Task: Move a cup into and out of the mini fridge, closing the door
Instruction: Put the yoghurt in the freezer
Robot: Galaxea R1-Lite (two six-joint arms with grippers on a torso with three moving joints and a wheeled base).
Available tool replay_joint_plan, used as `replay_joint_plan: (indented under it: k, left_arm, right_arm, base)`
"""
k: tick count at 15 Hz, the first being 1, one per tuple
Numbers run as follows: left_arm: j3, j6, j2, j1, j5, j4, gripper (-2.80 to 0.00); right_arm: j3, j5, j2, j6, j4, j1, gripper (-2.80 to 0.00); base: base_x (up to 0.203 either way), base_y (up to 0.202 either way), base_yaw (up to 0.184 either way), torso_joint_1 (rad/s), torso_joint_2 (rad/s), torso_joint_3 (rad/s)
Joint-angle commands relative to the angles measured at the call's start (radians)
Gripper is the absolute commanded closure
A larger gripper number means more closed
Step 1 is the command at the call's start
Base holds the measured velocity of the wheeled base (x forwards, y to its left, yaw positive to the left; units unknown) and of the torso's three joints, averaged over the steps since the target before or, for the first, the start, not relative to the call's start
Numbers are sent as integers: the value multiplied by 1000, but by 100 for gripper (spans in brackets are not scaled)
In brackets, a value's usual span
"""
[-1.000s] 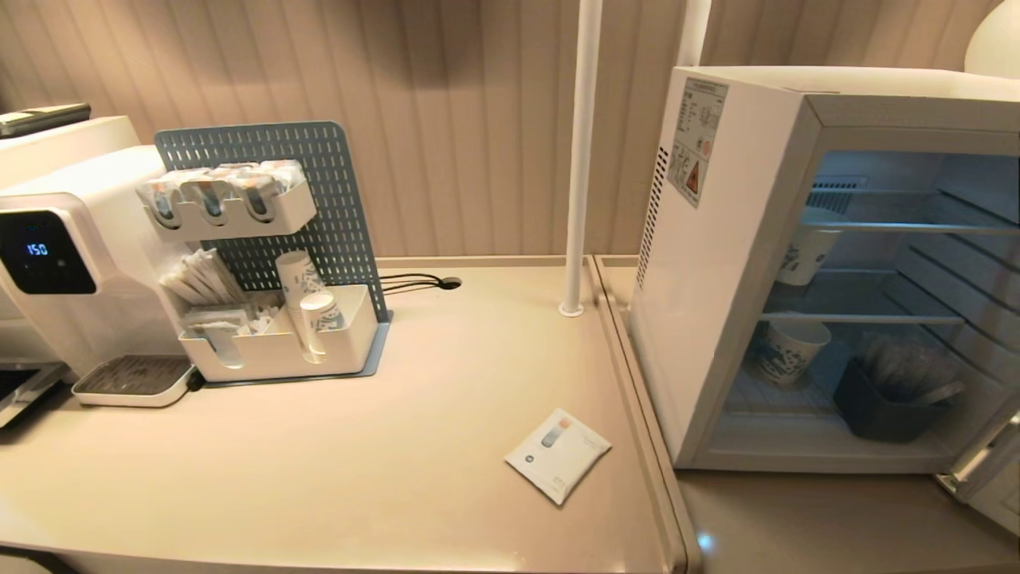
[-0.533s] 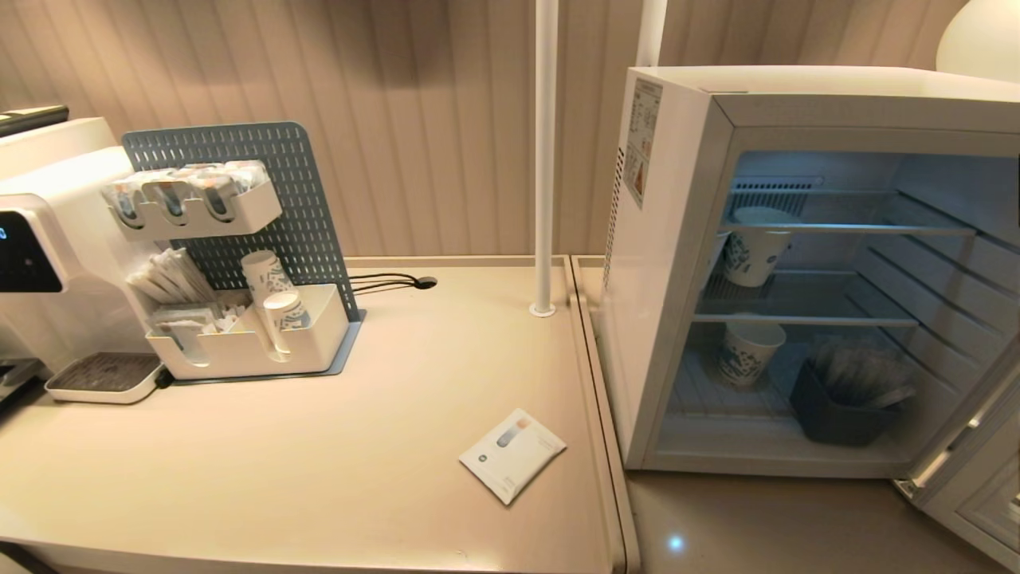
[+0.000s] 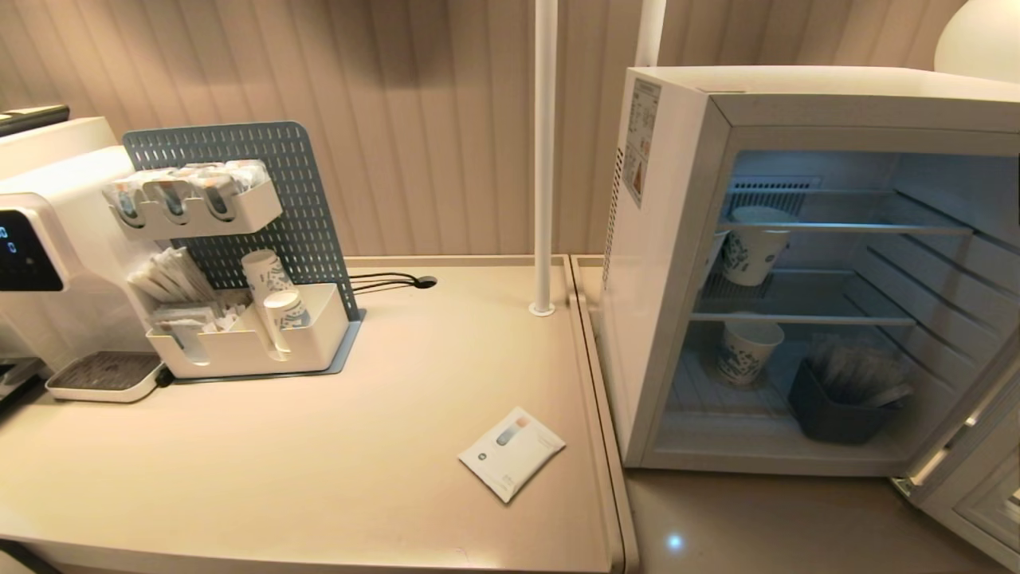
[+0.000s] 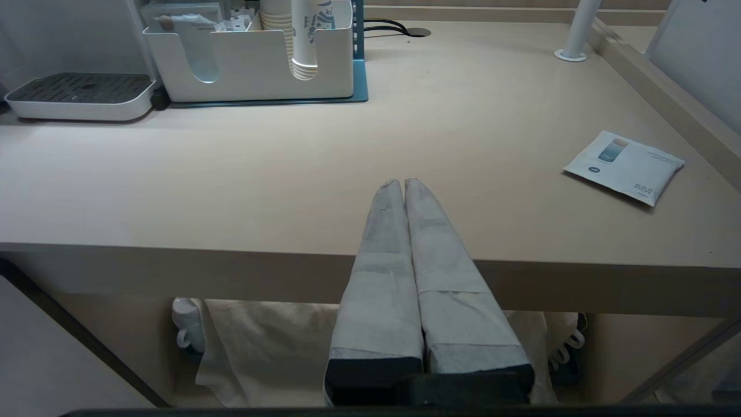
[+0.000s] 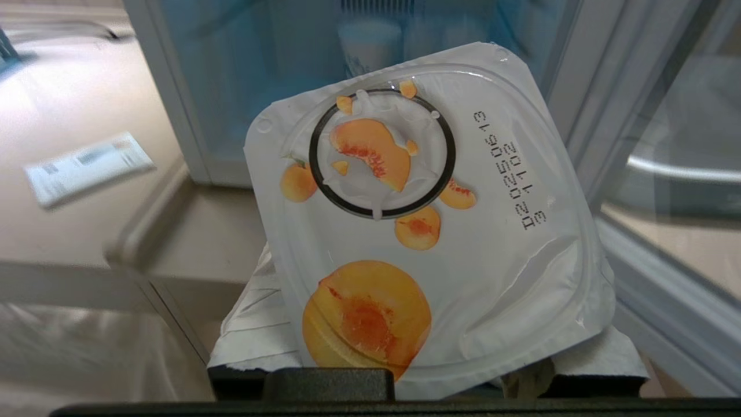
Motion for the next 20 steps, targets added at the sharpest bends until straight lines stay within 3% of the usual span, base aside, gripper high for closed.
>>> replay_joint_plan:
  k: [1, 6, 11, 15, 17, 20]
  left_arm:
    - [0, 0, 0, 0, 0, 0, 0]
    - [1, 0, 0, 0, 0, 0, 0]
    - [0, 0, 0, 0, 1, 0, 0]
    - [2, -2, 2, 0, 1, 0, 0]
    - [0, -2, 0, 0, 1, 0, 0]
    - [0, -2, 2, 1, 1, 0, 0]
  right_arm:
    - [-80, 19, 94, 22, 13, 0, 0]
    - [-170, 186, 567, 82, -45, 5, 0]
    - [-177, 284, 1169, 50, -380, 33, 0]
    - [-163, 294, 1624, 38, -824, 89, 0]
    - [-182, 250, 1816, 39, -1027, 123, 0]
    - [-275, 168, 1989, 41, -1185, 190, 0]
  base:
    - [0, 0, 0, 0, 0, 0]
    - [0, 0, 0, 0, 0, 0]
    - [0, 0, 0, 0, 0, 0]
    - [0, 0, 0, 0, 0, 0]
    - [0, 0, 0, 0, 0, 0]
    - [0, 0, 0, 0, 0, 0]
